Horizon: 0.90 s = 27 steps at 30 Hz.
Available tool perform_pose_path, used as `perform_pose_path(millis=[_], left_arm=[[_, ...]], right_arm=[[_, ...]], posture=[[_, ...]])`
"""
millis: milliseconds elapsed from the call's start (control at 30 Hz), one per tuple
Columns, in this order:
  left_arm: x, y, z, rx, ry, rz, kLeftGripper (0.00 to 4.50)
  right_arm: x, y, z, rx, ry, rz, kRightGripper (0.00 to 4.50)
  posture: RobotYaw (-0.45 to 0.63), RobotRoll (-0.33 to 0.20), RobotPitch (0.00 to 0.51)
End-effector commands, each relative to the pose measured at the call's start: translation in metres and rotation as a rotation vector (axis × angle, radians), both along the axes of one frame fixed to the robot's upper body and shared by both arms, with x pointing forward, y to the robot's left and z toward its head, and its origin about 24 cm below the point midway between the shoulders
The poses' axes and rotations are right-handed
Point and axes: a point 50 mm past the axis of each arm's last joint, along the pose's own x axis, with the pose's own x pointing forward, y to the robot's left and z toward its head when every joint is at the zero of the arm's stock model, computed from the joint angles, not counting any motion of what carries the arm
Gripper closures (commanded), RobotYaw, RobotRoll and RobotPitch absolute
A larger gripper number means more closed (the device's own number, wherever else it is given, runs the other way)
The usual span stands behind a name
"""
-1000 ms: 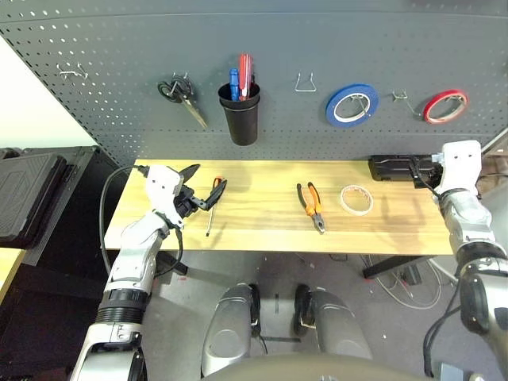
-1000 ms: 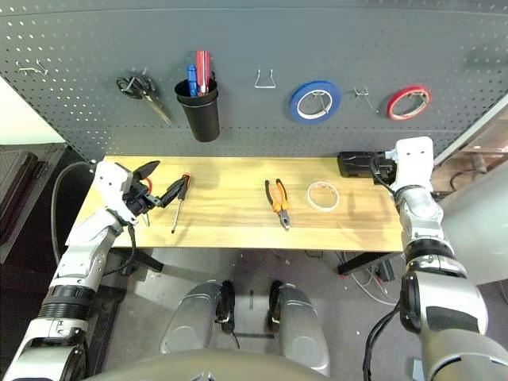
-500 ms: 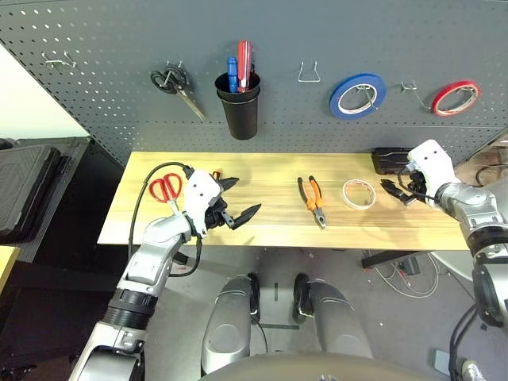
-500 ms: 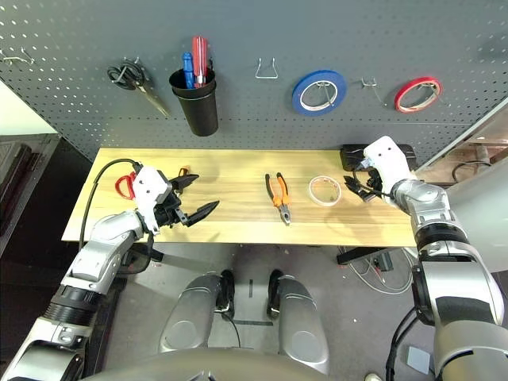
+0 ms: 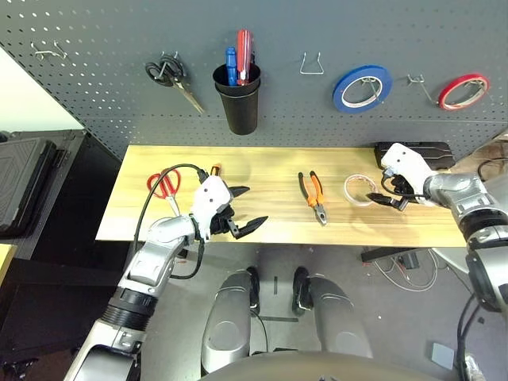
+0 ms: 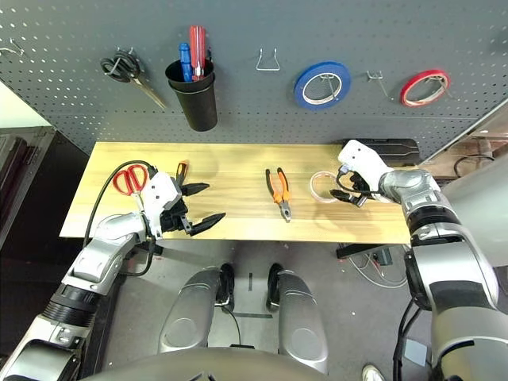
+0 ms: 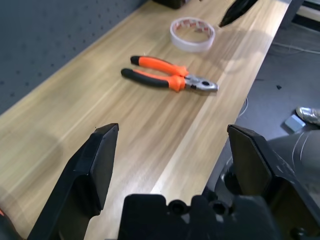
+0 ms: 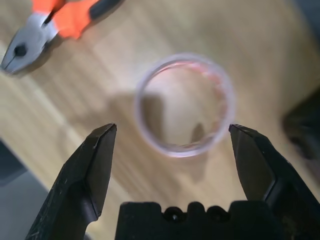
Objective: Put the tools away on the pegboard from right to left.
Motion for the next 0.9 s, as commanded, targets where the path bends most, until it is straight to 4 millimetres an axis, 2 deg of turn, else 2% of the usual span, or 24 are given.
perform_pose_path(millis=[33, 400, 600, 700, 900], left_arm=[[-0.003, 0.0, -0.005, 0.037, 0.024, -0.018, 0.05], [-0.003, -0.002, -0.005, 0.066, 0.031, -0.018, 0.05], [-0.004, 0.0, -0.006, 0.08, 0.034, -0.016, 0.05], [-0.004, 0.0, -0.007, 0.084, 0.035, -0.015, 0.0], [-0.003, -0.001, -0.007, 0.083, 0.031, -0.012, 0.0]], right_arm=[[-0.003, 0.003, -0.01, -0.038, 0.057, 0.012, 0.0], [-0.005, 0.022, -0.028, -0.108, 0.114, 0.042, 0.0], [-0.006, 0.023, -0.034, -0.146, 0.125, 0.025, 0.0], [-0.005, 0.023, -0.035, -0.152, 0.118, 0.003, 0.6], [-0.006, 0.021, -0.035, -0.144, 0.107, -0.01, 2.89]], posture=[[0.22, 0.0, 0.276], [0.25, 0.0, 0.299], [0.26, 0.0, 0.304], [0.26, 0.0, 0.304], [0.26, 0.0, 0.298]])
